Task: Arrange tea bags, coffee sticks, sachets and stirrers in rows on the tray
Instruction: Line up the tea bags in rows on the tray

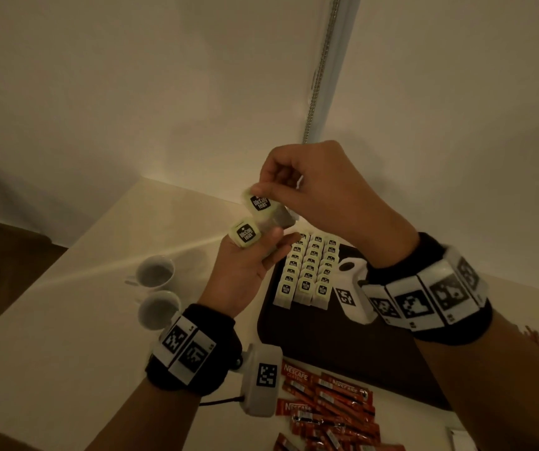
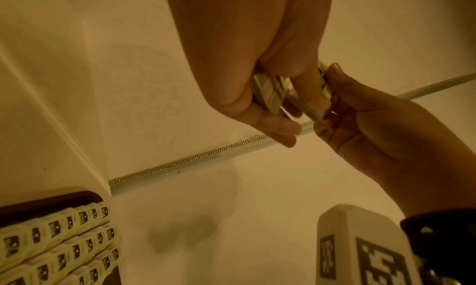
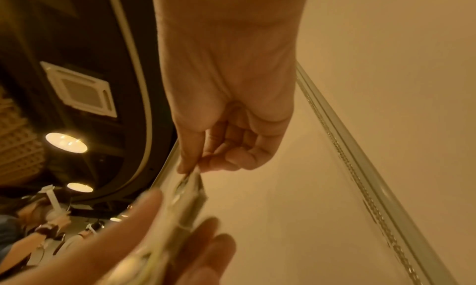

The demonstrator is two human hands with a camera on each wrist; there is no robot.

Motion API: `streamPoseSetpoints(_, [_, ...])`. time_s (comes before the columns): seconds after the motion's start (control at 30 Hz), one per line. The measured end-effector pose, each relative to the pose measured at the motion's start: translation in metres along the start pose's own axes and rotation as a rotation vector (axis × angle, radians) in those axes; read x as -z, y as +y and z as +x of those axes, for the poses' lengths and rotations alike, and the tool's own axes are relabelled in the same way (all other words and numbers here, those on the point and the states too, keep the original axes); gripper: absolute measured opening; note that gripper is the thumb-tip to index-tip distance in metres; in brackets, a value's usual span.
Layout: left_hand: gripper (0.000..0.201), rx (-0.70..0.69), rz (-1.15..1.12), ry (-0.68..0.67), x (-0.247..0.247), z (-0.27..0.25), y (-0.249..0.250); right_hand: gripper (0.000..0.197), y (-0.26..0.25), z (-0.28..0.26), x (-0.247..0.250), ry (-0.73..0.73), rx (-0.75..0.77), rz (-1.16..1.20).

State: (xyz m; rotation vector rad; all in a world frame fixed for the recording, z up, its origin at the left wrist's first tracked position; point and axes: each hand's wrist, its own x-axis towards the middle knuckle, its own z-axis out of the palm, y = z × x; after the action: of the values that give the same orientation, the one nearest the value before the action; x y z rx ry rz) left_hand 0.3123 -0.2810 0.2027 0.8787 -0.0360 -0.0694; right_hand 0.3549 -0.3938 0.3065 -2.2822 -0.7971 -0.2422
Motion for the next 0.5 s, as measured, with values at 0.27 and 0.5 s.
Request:
streamPoseSetpoints(0.27, [0.025,0.014,-0.102,0.026,-0.002,-0.002,0.007,0.024,0.0,-0.001,0.001,0.034,-0.025,-0.072])
streamPoseSetpoints(0.5, [0.016,-0.053,-0.029,0.048,-0.003,-0.003,0.01,0.017,0.012,-0.006,-0.002,0.1,-0.143,0.193])
